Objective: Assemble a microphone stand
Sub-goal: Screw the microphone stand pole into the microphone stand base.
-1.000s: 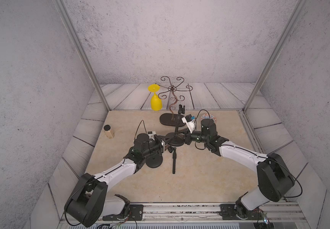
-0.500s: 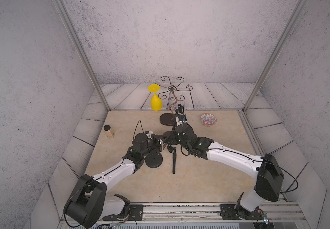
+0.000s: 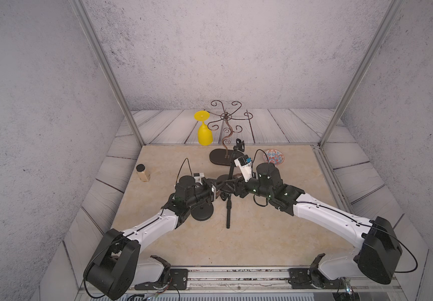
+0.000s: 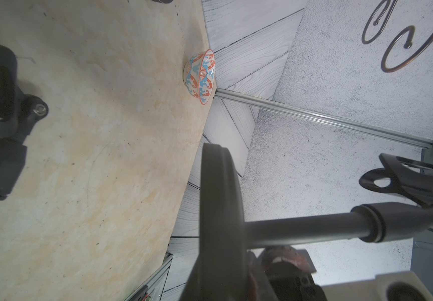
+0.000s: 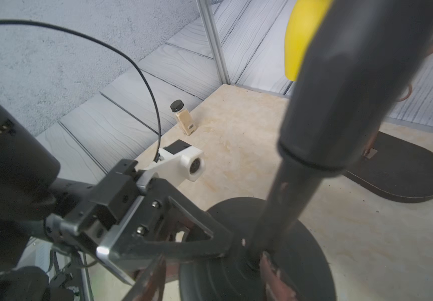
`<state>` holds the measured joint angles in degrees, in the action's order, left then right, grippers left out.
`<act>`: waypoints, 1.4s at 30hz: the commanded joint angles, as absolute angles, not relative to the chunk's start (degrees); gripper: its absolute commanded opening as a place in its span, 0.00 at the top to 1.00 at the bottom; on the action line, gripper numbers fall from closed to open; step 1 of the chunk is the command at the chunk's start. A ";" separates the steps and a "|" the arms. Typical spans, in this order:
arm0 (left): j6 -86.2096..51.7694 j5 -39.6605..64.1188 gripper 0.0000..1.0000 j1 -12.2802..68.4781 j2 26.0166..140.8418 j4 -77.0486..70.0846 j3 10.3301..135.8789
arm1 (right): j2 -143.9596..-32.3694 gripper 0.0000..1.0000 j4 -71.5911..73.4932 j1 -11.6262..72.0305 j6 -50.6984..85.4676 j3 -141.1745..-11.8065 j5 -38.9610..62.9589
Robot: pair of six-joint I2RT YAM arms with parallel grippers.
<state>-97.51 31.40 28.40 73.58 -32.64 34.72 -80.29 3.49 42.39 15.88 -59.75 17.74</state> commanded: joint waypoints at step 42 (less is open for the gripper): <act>-96.42 32.21 1.00 28.48 71.19 -38.23 35.35 | -90.92 1.00 4.80 53.10 48.29 -64.63 -19.90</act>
<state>-97.86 28.38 27.57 72.38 -27.07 33.63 -90.39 11.64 47.94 33.34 -60.51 0.14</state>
